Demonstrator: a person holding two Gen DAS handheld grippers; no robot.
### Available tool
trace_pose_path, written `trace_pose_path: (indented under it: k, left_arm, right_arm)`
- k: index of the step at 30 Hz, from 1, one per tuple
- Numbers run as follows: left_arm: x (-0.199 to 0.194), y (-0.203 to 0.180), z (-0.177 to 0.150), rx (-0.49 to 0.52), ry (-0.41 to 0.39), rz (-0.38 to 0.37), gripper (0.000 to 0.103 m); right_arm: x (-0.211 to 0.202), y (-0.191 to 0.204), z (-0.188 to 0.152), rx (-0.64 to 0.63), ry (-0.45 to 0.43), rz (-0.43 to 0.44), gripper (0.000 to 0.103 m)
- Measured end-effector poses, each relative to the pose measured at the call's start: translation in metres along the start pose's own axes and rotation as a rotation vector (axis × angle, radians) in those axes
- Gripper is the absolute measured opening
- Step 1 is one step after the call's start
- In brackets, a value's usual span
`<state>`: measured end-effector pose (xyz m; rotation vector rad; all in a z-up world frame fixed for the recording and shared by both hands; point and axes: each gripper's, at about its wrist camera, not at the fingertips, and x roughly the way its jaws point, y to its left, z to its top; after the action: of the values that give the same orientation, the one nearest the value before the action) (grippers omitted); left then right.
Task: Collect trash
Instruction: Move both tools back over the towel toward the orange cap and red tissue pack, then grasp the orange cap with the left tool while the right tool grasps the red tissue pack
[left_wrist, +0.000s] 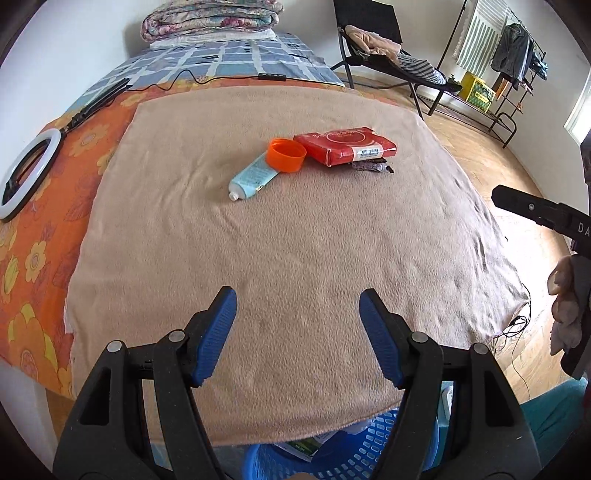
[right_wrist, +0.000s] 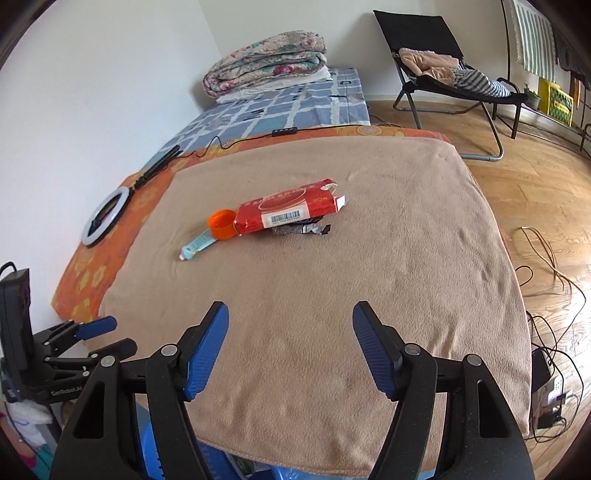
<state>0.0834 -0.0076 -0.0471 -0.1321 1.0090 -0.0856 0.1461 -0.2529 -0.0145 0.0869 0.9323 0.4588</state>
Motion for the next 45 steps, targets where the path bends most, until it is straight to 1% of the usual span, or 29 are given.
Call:
trace_pose_path:
  k: [8,12,18,26,31,33,35,36,37,40,42,45]
  left_arm:
    - [0.031,0.0,0.042,0.019,-0.003,-0.021,0.071]
    - [0.047,0.003,0.061,0.026,-0.006,-0.029,0.071]
    - [0.077,0.01,0.086,0.034,0.006,-0.03,0.071]
    - [0.112,0.016,0.109,0.064,0.017,-0.02,0.071]
    - [0.13,0.017,0.119,0.088,0.027,-0.004,0.071]
    - [0.135,0.018,0.122,0.086,0.027,-0.01,0.071]
    - [0.139,0.019,0.124,0.092,0.024,-0.012,0.071]
    - [0.141,0.018,0.125,0.097,0.023,-0.008,0.069]
    - [0.143,0.018,0.125,0.102,0.024,-0.007,0.063]
    - [0.148,0.017,0.128,0.112,0.022,-0.011,0.056]
    - [0.149,0.016,0.129,0.114,0.019,-0.017,0.051]
    - [0.15,0.014,0.13,0.131,0.015,-0.015,0.051]
  right_arm:
    - [0.03,-0.023,0.034,0.064,0.027,0.076,0.069]
    - [0.055,-0.032,0.049,0.098,0.045,0.101,0.069]
    - [0.098,-0.051,0.064,0.204,0.084,0.151,0.069]
    - [0.145,-0.076,0.078,0.32,0.116,0.191,0.069]
    - [0.161,-0.088,0.083,0.378,0.116,0.221,0.069]
    - [0.165,-0.091,0.085,0.397,0.114,0.233,0.069]
    - [0.169,-0.094,0.086,0.417,0.116,0.254,0.066]
    - [0.171,-0.094,0.086,0.427,0.118,0.264,0.066]
    - [0.172,-0.095,0.086,0.435,0.119,0.27,0.066]
    - [0.177,-0.093,0.087,0.443,0.122,0.284,0.064]
    - [0.179,-0.092,0.088,0.441,0.125,0.296,0.056]
    - [0.182,-0.09,0.091,0.448,0.128,0.307,0.054]
